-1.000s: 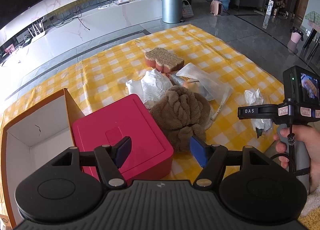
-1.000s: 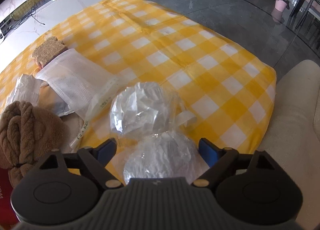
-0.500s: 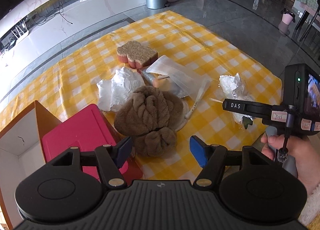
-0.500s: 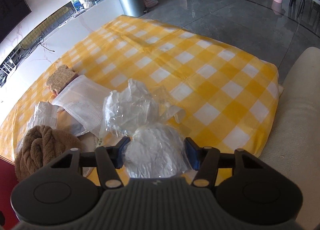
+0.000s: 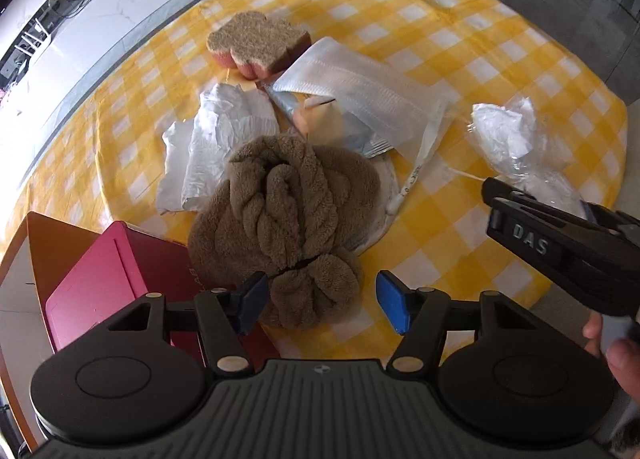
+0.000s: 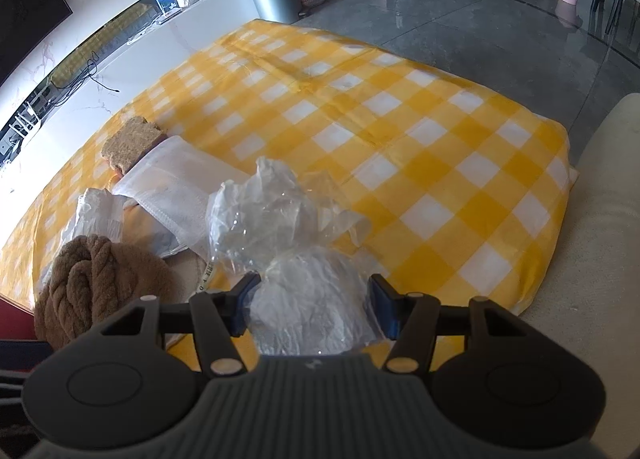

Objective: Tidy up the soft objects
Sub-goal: 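Move the left gripper to the brown twisted towel and grasp it, then grasp the plastic-wrapped bundle with the right gripper while the left gripper lifts the towel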

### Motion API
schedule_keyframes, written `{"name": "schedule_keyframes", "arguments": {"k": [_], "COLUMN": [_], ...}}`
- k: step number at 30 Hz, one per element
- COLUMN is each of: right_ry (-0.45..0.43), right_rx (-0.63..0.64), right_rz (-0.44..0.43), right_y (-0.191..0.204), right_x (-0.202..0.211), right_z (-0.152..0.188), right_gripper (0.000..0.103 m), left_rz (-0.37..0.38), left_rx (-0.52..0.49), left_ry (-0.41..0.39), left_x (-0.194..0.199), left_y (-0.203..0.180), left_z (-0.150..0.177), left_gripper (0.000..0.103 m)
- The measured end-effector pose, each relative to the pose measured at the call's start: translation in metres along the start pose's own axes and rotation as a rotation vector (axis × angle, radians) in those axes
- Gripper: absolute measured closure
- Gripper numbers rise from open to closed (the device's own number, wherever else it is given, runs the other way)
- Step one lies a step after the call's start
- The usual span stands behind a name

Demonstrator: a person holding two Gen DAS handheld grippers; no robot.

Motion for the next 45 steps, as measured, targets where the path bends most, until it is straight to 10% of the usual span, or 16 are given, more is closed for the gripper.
{"name": "schedule_keyframes", "arguments": {"k": [17,21,29,45], "right_ry": [0.019,0.02,0.025,-0.027], "right_rx": [-0.016,-0.021,-0.024,-0.011], "right_rz": [-0.028,-0.026,-0.026,-0.016], "right_y": [-0.002,-0.003,-0.003,-0.001], "right_x": [-0.003,-0.003,-0.004,0.014], "right_z": [0.003,0.003,0.003,0.004], "right_gripper": [0.044,0.044,0.044,0.044], "left_rz": [-0.044,-0.115,0.015,0.292], "left_rx": [0.202,0.169,0.111,0.099], "left_ry": [0.086,0.071,0.001,-0.382], "left_x": [-0.047,-0.05,-0.013,0.092], "left_y": [0.006,0.004,0.025,0.054], "left_z": [-0.017,-0.013,-0.001,0.066], "left_gripper": [0.02,0.048,0.055,0.056]}}
Point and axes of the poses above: each gripper's, at about its wrist camera, not at the fingertips, and x roughly against the way its jaws point, y to its left, z to its underside, the point moved 1 cm from there along -x, roughly the way its jaws point, and after that the axes turned 7 degrees about -z, right-handed, at the moved point
